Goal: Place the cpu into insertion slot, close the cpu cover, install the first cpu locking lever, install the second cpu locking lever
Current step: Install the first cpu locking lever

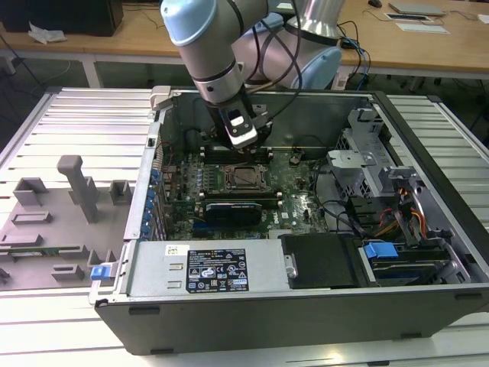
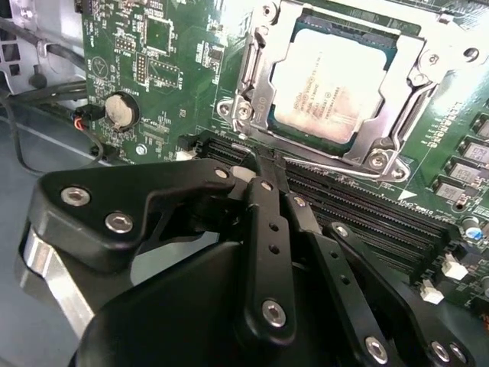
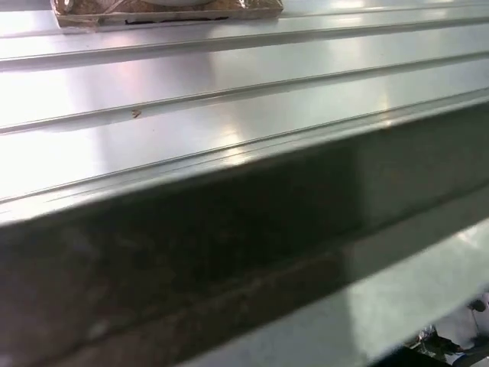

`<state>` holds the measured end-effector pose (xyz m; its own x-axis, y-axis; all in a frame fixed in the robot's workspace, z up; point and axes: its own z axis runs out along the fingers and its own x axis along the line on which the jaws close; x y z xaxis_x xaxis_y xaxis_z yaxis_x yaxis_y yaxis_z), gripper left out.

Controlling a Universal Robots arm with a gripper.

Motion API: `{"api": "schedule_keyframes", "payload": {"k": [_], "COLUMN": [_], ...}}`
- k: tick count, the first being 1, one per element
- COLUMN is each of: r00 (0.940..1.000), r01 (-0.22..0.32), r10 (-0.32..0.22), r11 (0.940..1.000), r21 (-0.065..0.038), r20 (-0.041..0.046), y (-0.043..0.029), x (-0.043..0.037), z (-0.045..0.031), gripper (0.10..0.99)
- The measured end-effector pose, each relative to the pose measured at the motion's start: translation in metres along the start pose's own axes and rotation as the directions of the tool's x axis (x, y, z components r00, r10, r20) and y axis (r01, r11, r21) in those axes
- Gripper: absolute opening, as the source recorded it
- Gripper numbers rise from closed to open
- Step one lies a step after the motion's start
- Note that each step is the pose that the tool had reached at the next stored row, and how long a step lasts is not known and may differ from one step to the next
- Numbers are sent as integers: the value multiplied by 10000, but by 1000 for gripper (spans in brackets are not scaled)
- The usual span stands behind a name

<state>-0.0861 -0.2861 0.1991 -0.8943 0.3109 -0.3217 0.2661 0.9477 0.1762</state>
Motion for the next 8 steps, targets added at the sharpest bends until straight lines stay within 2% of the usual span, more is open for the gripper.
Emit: {"api": "schedule_keyframes", "payload": {"k": [8], "r00": [9990], "r01": [-447], "r10": [446], "r11": [9989], "r21": [146], "r20": [83], "y": [-8], "x": [16], "z": [44], "gripper": [106]}}
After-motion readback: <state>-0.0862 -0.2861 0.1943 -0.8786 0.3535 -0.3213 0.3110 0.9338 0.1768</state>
